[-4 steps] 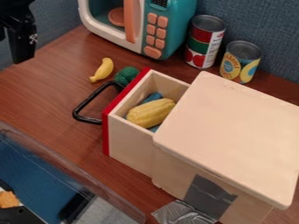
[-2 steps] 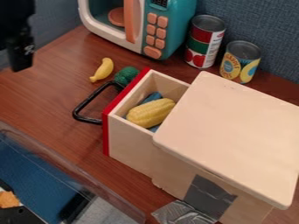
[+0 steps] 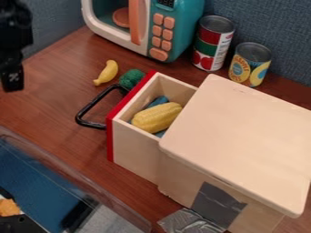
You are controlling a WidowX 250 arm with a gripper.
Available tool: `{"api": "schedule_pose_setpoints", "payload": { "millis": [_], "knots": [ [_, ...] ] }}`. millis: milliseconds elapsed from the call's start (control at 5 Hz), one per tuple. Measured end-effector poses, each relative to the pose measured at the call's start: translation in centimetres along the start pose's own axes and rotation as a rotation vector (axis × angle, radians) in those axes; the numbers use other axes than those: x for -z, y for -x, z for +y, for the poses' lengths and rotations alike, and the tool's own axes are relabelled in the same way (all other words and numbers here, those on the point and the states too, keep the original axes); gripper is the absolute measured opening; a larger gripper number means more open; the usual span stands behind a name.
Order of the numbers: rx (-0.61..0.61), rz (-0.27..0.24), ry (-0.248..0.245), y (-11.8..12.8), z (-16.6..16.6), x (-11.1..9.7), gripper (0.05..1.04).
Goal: Close the drawer
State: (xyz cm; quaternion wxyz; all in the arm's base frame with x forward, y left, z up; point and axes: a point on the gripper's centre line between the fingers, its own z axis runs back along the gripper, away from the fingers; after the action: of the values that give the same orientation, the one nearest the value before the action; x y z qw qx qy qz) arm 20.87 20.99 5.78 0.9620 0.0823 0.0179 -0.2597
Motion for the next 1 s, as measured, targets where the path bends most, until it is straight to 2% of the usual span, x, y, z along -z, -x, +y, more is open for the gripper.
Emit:
{"api": "schedule_pose_setpoints", "payload": {
  "millis": [200, 400, 600, 800, 1000],
  "knots": [
    [0.267, 0.048, -0.039, -2.5, -0.2, 1.6, 1.0],
    [0.51, 0.021, -0.079, -4.3, -2.4, 2.3, 1.0],
    [0.737, -0.023, -0.149, -6.2, -4.0, 1.3, 1.0],
    [0.806, -0.053, -0.152, -7.5, -5.1, 1.0, 1.0],
    [0.823, -0.079, -0.157, -8.2, -5.8, 0.8, 1.0]
  ]
}}
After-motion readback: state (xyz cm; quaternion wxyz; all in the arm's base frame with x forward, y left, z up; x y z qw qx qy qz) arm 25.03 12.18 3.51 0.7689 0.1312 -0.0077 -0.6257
